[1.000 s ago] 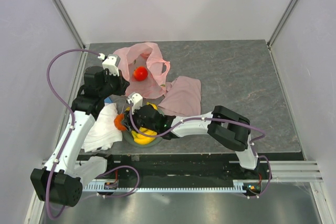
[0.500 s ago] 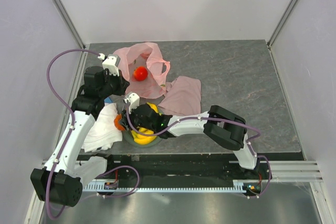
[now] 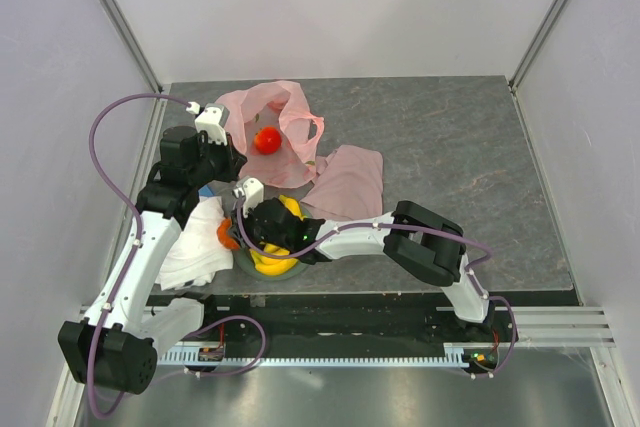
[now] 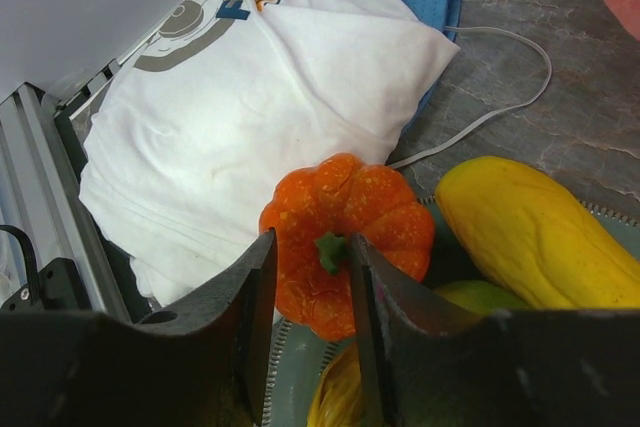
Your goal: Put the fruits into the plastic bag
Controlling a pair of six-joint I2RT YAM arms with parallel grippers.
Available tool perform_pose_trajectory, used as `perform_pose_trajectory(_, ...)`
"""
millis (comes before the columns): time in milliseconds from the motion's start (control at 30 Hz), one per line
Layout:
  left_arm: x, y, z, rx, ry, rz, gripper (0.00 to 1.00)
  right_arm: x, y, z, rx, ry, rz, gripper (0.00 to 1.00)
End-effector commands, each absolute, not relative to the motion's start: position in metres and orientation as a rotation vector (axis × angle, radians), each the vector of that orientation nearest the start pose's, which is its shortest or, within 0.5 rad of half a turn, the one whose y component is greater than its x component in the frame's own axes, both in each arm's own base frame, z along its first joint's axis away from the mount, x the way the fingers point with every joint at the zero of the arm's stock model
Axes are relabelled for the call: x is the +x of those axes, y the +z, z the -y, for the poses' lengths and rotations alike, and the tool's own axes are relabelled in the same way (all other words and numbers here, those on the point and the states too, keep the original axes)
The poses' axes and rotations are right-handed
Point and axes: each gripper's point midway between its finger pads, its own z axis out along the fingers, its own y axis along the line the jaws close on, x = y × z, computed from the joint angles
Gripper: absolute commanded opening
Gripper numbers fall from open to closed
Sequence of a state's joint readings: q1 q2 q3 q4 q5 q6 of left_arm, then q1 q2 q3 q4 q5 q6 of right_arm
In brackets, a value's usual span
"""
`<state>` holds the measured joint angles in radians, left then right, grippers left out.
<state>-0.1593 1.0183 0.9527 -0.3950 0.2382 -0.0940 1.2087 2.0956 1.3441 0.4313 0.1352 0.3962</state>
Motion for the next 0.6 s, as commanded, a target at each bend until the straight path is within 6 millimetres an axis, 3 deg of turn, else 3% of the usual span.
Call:
perform_pose_trajectory(0, 0.319, 0.248, 0.103, 0.208, -0.440, -1.985, 0.02, 0.219, 0.114, -0.567, -0.693, 0.955, -1.848, 0.37)
perform_pose_trajectory(67, 0.319, 0.249, 0.103, 0.207, -0.438, -1.985, 0.02, 0.220, 0.113, -0.567, -0.689, 0.952, -1.851, 0.35)
perform_pose_trajectory(267, 0.319, 0.248, 0.103, 0.208, -0.439, -1.987, 0.02, 0.221, 0.117, -0.565, -0.677, 0.949, -1.848, 0.13)
perform_pose_trajectory(433, 0.319, 0.249, 0.103, 0.208, -0.439, -1.985, 0.02, 0.222, 0.121, -0.565, -0.669, 0.951, -1.840, 0.01)
perform_pose_trajectory(567, 0.320, 0.247, 0.104, 0.208, -0.439, -1.988, 0.02, 0.221, 0.124, -0.565, -0.663, 0.962, -1.837, 0.00)
